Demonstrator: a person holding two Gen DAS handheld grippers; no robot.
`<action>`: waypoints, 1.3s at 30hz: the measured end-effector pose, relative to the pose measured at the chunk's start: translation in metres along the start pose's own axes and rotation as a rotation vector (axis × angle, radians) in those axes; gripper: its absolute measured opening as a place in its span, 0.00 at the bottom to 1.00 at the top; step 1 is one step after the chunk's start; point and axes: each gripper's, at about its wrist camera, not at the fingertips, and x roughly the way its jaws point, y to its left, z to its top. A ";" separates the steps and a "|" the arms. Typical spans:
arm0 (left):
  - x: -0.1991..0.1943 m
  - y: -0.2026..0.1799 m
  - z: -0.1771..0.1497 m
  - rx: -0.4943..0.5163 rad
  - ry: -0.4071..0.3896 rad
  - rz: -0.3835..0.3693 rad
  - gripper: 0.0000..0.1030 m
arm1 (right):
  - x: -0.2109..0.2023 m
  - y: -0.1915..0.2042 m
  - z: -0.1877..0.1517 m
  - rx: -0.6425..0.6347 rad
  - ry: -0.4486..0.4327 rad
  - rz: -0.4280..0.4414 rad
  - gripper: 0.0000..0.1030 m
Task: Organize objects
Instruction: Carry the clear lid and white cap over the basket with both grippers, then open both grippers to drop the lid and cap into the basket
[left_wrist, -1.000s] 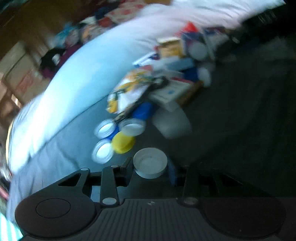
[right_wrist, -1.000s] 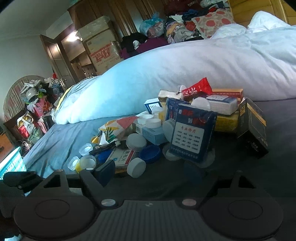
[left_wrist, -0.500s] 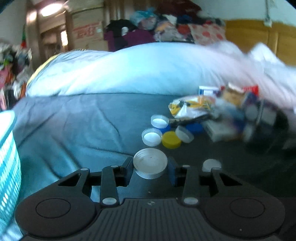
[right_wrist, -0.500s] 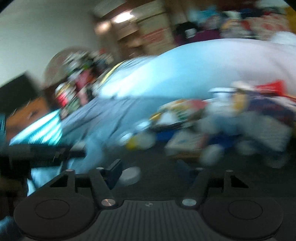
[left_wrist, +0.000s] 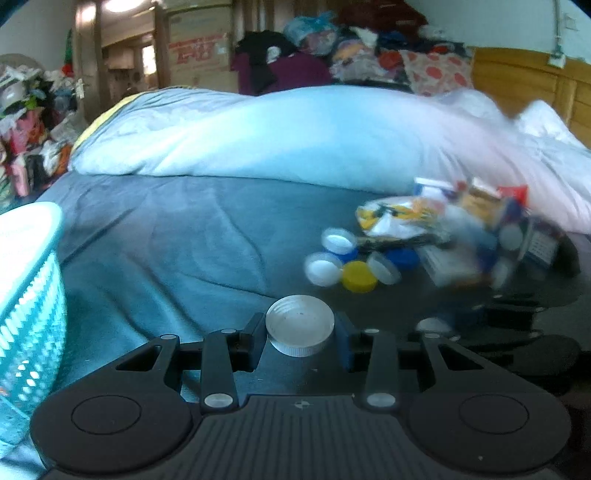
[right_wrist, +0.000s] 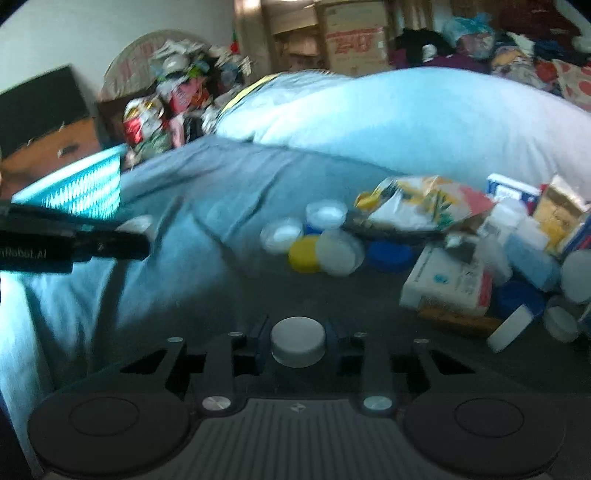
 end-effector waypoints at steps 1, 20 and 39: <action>-0.004 0.004 0.004 -0.008 -0.004 0.012 0.39 | -0.005 -0.002 0.007 0.009 -0.014 0.000 0.32; -0.153 0.230 0.090 -0.236 -0.160 0.443 0.39 | -0.030 0.197 0.253 -0.167 -0.249 0.368 0.33; -0.170 0.293 0.059 -0.332 -0.111 0.466 0.39 | -0.007 0.337 0.259 -0.273 -0.103 0.487 0.32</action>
